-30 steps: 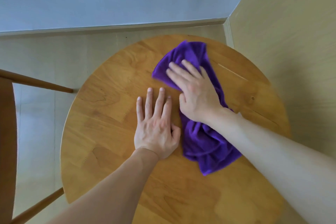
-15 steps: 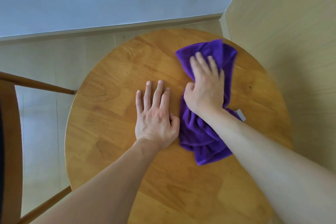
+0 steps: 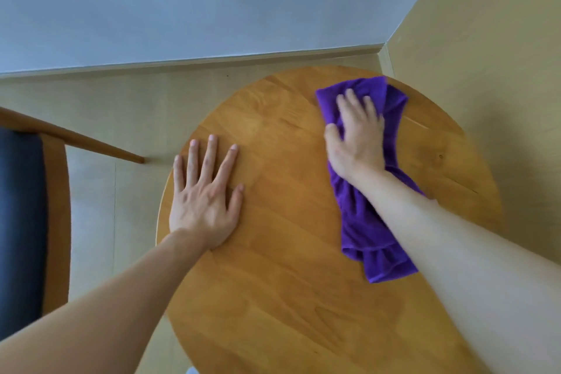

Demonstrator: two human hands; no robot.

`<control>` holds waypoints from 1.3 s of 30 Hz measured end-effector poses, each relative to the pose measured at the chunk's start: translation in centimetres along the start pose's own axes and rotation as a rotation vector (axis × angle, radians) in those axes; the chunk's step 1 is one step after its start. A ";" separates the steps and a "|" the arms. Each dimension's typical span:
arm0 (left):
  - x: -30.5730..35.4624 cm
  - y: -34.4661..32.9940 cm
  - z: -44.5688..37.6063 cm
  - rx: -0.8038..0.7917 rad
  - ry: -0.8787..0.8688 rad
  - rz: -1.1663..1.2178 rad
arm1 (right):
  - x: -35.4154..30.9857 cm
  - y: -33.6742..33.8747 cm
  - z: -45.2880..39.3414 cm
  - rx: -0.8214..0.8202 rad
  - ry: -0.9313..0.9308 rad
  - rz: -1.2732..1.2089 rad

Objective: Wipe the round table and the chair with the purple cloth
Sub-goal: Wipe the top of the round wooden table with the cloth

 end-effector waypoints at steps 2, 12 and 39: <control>0.1 -0.1 -0.2 0.021 0.011 0.013 | -3.5 -2.1 1.0 -0.095 0.203 0.041; 0.0 0.1 -0.1 0.048 0.022 0.067 | -0.7 -0.9 2.2 -0.419 0.712 0.396; 0.1 0.2 0.0 0.068 0.048 0.068 | -7.8 -3.7 -2.4 -0.173 0.233 0.278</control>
Point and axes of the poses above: each hand's wrist, its own z-axis away from the middle knuckle, its own y-axis out of the back of the hand, x = y × z, the point moved 4 cm from there along -z, towards the middle knuckle
